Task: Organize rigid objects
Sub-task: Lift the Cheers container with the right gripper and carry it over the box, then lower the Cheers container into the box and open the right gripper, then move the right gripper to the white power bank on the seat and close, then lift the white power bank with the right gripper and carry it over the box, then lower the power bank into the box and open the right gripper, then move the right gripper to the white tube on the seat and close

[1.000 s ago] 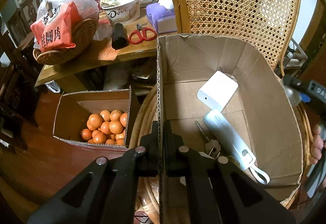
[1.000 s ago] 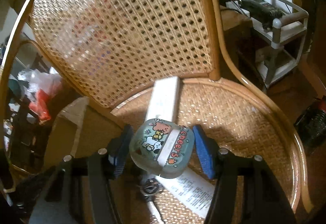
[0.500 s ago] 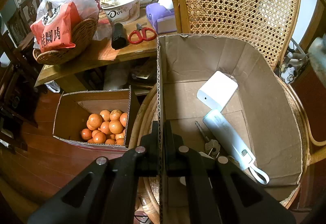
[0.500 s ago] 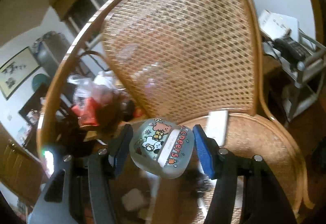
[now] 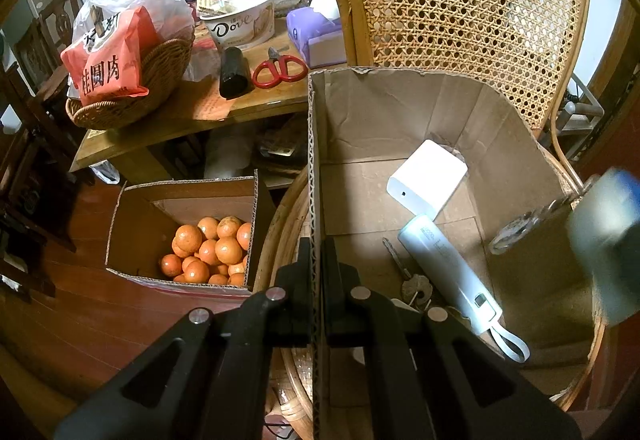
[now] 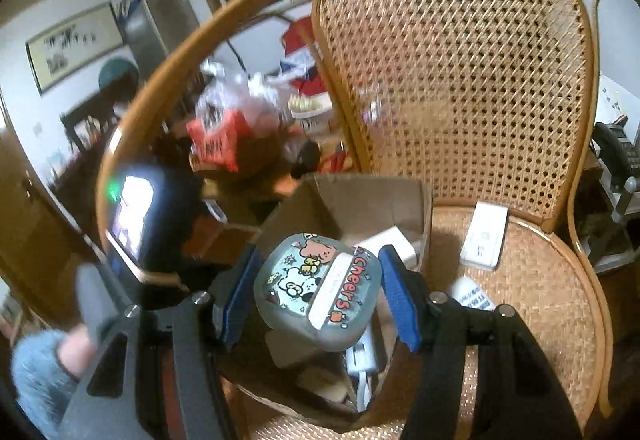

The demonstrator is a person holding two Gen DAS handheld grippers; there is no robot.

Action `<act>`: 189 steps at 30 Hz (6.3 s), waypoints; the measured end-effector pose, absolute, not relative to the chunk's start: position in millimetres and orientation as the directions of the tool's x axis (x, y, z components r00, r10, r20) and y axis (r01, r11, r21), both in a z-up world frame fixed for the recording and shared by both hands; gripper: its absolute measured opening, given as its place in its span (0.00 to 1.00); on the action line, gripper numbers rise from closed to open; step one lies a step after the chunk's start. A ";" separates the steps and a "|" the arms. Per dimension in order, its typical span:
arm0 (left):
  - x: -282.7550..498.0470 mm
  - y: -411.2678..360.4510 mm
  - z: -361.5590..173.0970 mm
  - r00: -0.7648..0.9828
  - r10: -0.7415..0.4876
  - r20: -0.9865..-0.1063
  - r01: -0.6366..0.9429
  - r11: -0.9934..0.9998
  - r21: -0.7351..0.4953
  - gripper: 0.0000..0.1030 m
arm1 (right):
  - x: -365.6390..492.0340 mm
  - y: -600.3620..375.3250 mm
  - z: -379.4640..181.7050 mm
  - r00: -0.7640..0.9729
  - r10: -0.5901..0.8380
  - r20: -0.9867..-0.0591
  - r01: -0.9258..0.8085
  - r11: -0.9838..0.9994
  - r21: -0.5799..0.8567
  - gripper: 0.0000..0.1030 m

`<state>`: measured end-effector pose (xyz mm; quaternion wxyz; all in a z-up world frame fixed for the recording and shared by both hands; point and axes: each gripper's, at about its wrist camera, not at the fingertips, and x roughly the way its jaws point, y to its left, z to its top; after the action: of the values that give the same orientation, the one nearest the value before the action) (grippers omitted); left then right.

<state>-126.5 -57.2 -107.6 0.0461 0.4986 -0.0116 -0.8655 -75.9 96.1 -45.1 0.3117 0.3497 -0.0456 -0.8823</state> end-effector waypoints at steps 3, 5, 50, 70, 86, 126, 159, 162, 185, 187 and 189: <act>-126.3 -57.0 -107.4 -0.499 -0.087 -0.862 0.068 -0.996 0.061 0.03 | -73.1 87.1 -53.9 -0.558 -0.552 -0.620 0.536 -0.810 0.239 0.63; -126.0 -56.3 -107.5 -0.499 -0.086 -0.863 0.065 -0.996 0.062 0.03 | -70.2 82.2 -57.8 -0.555 -0.538 -0.634 0.550 -0.809 0.206 0.63; -129.9 -57.1 -107.8 -0.492 -0.093 -0.866 0.067 -0.995 0.069 0.03 | -111.9 168.2 -44.4 -0.692 -0.362 -0.624 0.315 -0.930 0.190 0.97; -129.7 -55.2 -108.8 -0.493 -0.097 -0.865 0.073 -0.995 0.070 0.03 | -229.2 198.1 -127.9 -0.613 -0.210 -0.762 0.107 -0.977 0.183 0.97; -130.9 -55.4 -109.7 -0.492 -0.109 -0.864 0.061 -0.994 0.090 0.04 | -255.1 158.8 -166.8 -0.513 -0.175 -0.840 0.156 -0.982 0.109 0.96; -135.5 -55.8 -111.9 -0.488 -0.126 -0.864 0.087 -0.992 0.095 0.04 | -199.7 144.7 -103.8 -0.540 -0.175 -0.823 0.256 -0.966 0.037 0.51; -134.5 -55.8 -109.5 -0.495 -0.123 -0.860 0.086 -0.992 0.092 0.03 | -106.0 61.9 -33.2 -0.534 -0.385 -0.753 0.550 -0.834 0.037 0.51; -132.6 -57.2 -106.3 -0.503 -0.116 -0.856 0.091 -0.993 0.081 0.03 | -99.5 47.9 -47.8 -0.513 -0.360 -0.779 0.583 -0.813 -0.008 0.51; -127.9 -56.0 -104.0 -0.514 -0.103 -0.851 0.083 -0.994 0.070 0.03 | -79.5 56.5 -42.8 -0.523 -0.283 -0.804 0.596 -0.795 -0.108 0.51; -127.7 -56.1 -103.8 -0.514 -0.104 -0.851 0.082 -0.994 0.071 0.03 | -84.6 71.4 -29.9 -0.564 -0.268 -0.782 0.531 -0.842 -0.095 0.69; -127.0 -55.7 -103.5 -0.515 -0.106 -0.851 0.080 -0.994 0.075 0.03 | -90.1 89.3 -17.7 -0.591 -0.287 -0.754 0.485 -0.873 -0.047 0.79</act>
<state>-127.0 -55.7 -103.5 0.0534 0.4897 -0.0131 -0.8701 -90.1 89.3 -17.7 0.2185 0.3958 0.1245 -0.8832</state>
